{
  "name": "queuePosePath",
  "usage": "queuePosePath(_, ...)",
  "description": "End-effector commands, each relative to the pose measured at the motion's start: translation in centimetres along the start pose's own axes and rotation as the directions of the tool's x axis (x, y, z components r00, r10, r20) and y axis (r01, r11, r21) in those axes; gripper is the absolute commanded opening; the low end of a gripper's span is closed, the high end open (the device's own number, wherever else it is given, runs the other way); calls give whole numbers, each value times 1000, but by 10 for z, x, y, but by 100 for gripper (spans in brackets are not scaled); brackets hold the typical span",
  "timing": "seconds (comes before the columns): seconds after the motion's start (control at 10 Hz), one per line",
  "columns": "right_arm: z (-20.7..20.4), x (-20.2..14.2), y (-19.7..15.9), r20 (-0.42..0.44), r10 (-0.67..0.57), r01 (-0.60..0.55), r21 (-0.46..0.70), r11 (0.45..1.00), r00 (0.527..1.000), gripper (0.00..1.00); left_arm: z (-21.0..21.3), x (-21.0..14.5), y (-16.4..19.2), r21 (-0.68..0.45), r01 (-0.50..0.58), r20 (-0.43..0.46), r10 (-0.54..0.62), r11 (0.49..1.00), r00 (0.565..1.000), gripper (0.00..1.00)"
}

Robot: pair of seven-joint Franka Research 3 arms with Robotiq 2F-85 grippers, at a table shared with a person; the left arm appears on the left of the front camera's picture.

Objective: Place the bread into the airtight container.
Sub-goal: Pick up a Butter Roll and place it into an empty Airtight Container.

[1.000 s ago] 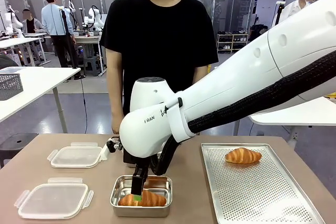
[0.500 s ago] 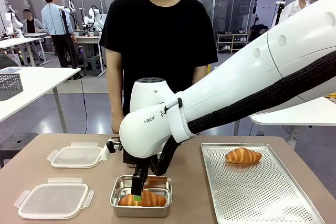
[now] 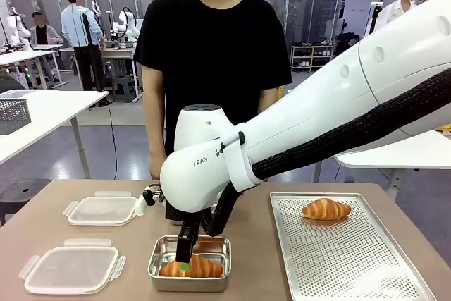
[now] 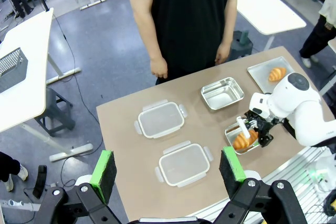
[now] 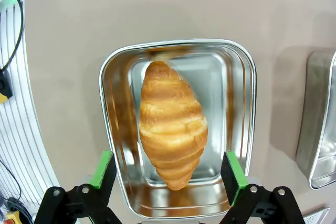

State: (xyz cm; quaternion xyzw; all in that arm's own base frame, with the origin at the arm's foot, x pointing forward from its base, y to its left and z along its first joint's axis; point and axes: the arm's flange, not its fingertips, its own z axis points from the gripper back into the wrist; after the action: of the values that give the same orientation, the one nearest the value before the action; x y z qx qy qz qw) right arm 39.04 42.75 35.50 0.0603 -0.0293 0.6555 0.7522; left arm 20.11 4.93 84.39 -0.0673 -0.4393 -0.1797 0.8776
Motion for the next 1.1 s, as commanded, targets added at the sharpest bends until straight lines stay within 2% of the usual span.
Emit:
queuePosePath(0.0, 0, 0, 0, 0, 0, 0, 0, 1000, 1000, 100, 2, 0, 0, -2, 2, 1, -2, 1000, 1000, 100)
queuePosePath(0.1, 38, -10, 5, 12, -22, 22, 25, 999, 1000, 100, 2, 0, 0, -2, 2, 1, -2, 1000, 1000, 100)
queuePosePath(0.3, 108, -31, 9, 59, -94, 95, -14, 995, 994, 100, 2, 0, 0, -2, 2, 1, -2, 1000, 1000, 100)
queuePosePath(0.6, 196, -96, -3, 106, -246, 256, -90, 963, 964, 100, 2, 0, 0, -2, 2, 1, -2, 1000, 1000, 100)
queuePosePath(0.8, 246, -149, -4, 183, -358, 385, -141, 912, 916, 100, 2, 0, 0, -2, 2, 1, -2, 1000, 1000, 100)
queuePosePath(1.0, 263, -210, -12, 237, -486, 528, -164, 833, 841, 100, 2, 0, 0, -2, 2, 1, -2, 1000, 1000, 100)
